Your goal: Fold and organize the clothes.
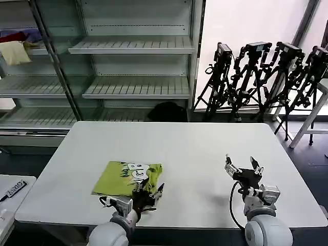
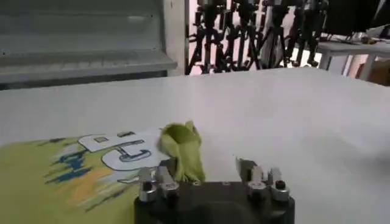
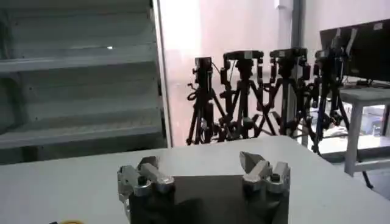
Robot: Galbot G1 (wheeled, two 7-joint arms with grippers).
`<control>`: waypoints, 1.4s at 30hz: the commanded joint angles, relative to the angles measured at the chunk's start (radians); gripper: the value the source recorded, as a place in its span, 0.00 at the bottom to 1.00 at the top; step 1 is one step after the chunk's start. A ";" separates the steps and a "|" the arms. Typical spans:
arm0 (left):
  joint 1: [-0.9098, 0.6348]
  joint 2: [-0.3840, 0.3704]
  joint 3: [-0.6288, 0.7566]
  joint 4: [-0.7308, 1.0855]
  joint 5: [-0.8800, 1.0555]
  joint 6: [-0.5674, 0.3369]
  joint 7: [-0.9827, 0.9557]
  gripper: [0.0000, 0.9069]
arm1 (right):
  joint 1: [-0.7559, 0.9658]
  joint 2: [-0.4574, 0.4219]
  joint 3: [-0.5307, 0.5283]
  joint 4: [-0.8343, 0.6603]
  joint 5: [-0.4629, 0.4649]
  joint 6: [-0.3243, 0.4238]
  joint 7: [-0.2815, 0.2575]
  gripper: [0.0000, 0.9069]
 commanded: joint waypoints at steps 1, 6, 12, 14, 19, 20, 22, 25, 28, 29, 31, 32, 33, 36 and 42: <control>-0.001 -0.050 -0.006 -0.023 -0.115 -0.036 -0.010 1.00 | 0.006 0.000 -0.006 -0.003 -0.004 -0.002 0.001 1.00; 0.002 -0.026 -0.142 -0.086 -0.198 -0.146 0.073 1.00 | 0.006 0.000 -0.009 -0.004 -0.003 -0.002 -0.002 1.00; 0.007 0.075 -0.435 -0.054 -0.318 -0.169 0.110 1.00 | 0.010 -0.006 -0.020 -0.009 -0.005 -0.004 -0.009 1.00; 0.015 0.114 -0.506 0.013 -0.318 -0.150 0.119 1.00 | 0.015 -0.006 -0.022 -0.017 -0.007 -0.004 -0.008 1.00; 0.034 0.173 -0.541 0.103 -0.277 -0.129 0.138 1.00 | 0.027 -0.007 -0.031 -0.033 -0.014 -0.005 -0.006 1.00; 0.034 0.173 -0.536 0.105 -0.278 -0.123 0.139 1.00 | 0.028 -0.006 -0.033 -0.033 -0.016 -0.005 -0.006 1.00; 0.042 0.154 -0.517 0.112 -0.276 -0.115 0.139 1.00 | 0.033 -0.004 -0.039 -0.038 -0.019 -0.006 -0.003 1.00; 0.034 0.135 -0.496 0.135 -0.258 -0.115 0.140 1.00 | 0.034 -0.004 -0.041 -0.039 -0.022 -0.007 -0.003 1.00; 0.018 0.132 -0.488 0.162 -0.273 -0.114 0.141 1.00 | 0.033 -0.006 -0.037 -0.038 -0.022 -0.007 -0.004 1.00; 0.017 0.132 -0.488 0.172 -0.278 -0.113 0.141 1.00 | 0.032 -0.007 -0.036 -0.038 -0.022 -0.007 -0.004 1.00; 0.009 0.133 -0.486 0.190 -0.285 -0.116 0.144 1.00 | 0.032 -0.008 -0.034 -0.041 -0.022 -0.007 -0.004 1.00; 0.008 0.134 -0.485 0.199 -0.293 -0.114 0.143 1.00 | 0.032 -0.008 -0.034 -0.043 -0.022 -0.007 -0.005 1.00; 0.009 0.133 -0.483 0.206 -0.293 -0.115 0.144 1.00 | 0.033 -0.007 -0.034 -0.046 -0.023 -0.006 -0.004 1.00; 0.015 0.130 -0.478 0.208 -0.304 -0.114 0.147 1.00 | 0.039 -0.005 -0.038 -0.055 -0.026 -0.006 -0.004 1.00; 0.018 0.117 -0.464 0.225 -0.282 -0.115 0.146 1.00 | 0.049 0.000 -0.052 -0.064 -0.035 -0.005 -0.001 1.00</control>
